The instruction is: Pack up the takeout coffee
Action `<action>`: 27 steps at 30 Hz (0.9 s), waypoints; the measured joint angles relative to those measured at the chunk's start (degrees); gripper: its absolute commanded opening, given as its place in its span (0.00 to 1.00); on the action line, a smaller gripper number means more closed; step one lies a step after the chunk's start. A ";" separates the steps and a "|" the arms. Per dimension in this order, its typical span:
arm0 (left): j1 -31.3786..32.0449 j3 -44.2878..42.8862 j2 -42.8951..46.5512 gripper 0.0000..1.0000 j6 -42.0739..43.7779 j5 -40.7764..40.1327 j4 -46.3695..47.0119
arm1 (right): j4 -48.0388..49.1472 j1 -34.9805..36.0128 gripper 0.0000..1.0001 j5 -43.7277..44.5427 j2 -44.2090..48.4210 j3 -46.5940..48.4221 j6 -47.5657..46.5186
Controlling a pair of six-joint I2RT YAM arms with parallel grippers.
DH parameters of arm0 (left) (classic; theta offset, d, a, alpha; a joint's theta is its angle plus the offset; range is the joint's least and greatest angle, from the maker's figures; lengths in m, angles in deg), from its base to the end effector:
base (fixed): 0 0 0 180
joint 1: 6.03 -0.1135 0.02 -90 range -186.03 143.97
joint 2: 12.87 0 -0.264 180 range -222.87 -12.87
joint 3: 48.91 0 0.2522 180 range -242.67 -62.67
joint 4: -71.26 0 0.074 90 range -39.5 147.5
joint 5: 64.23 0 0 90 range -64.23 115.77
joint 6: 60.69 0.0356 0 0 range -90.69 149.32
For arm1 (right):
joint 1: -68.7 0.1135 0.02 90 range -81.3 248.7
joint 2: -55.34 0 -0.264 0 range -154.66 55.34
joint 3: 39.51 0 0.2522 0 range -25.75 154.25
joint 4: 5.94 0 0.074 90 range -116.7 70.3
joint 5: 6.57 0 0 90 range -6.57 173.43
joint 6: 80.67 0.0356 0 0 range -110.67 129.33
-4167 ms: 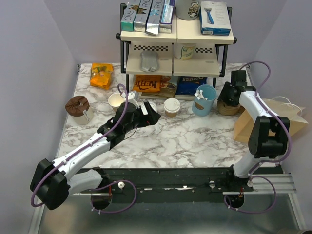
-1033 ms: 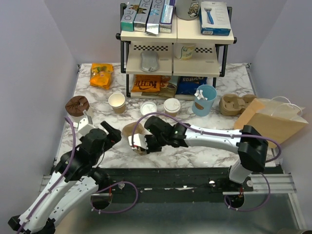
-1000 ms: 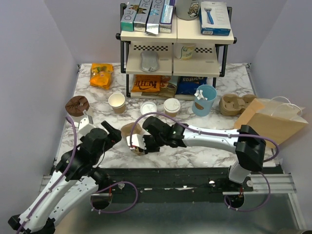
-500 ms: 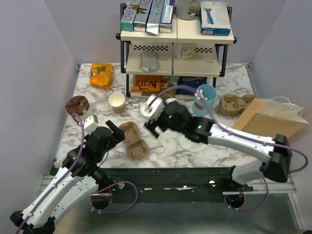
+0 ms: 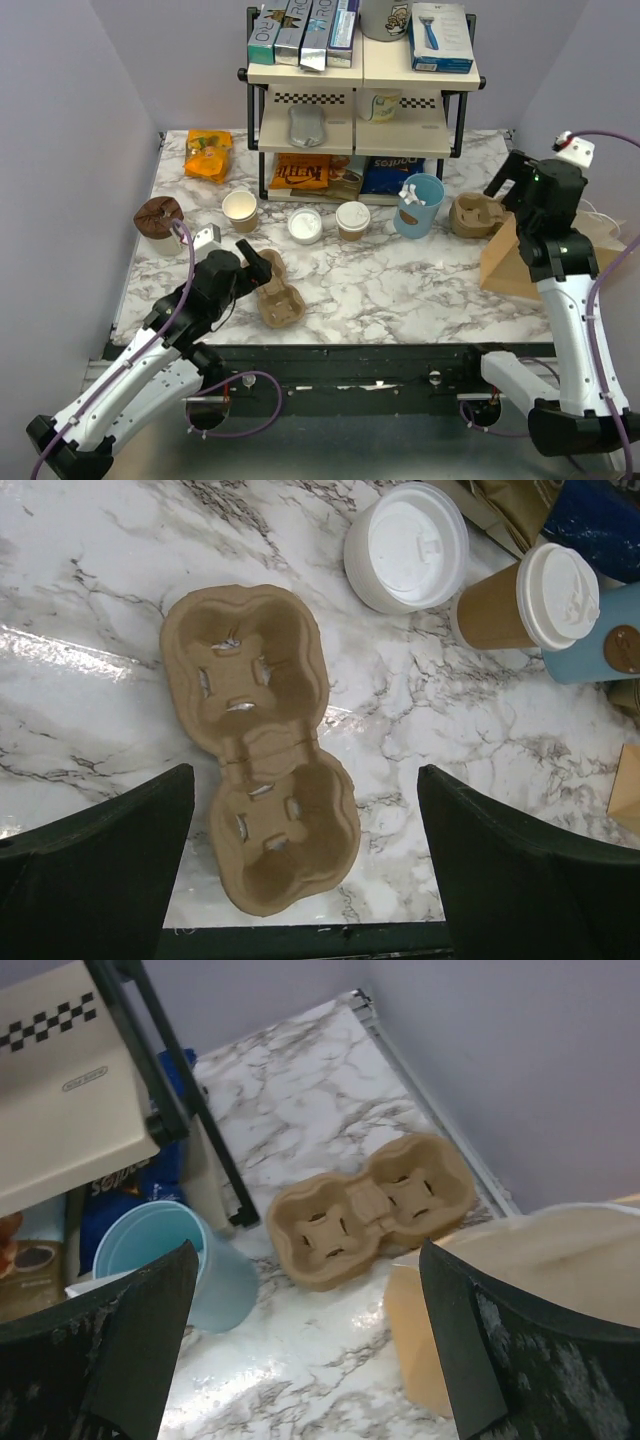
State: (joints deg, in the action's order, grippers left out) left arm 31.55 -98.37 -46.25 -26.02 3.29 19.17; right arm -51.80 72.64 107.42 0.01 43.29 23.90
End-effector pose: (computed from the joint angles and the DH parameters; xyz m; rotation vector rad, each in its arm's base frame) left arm 0.1100 -0.0675 0.2658 -0.5539 2.1179 -0.5060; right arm 0.1952 -0.0011 0.4134 0.4525 1.8111 -0.1729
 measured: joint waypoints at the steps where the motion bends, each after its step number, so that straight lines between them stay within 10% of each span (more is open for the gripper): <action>1: -0.07 0.00 -0.85 0.99 0.48 0.50 0.90 | -1.16 -1.36 1.00 -0.07 0.22 0.48 0.04; 14: -0.26 -2.86 -14.08 0.99 6.86 8.68 12.26 | -11.32 -13.57 0.95 -0.55 -10.36 6.49 1.57; 20: -0.46 -2.78 -16.13 0.99 7.34 11.72 14.71 | -11.50 -14.84 0.78 -0.55 -14.47 6.05 3.19; 27: -0.46 -2.08 -15.54 0.99 7.30 12.92 16.46 | -11.47 -14.93 0.36 -0.66 -15.63 4.57 5.29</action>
State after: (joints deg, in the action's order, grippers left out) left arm 31.09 -100.45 -61.79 -18.72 16.21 35.63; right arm -63.27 57.71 106.76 -15.62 47.86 29.19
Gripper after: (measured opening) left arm 0.990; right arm 0.480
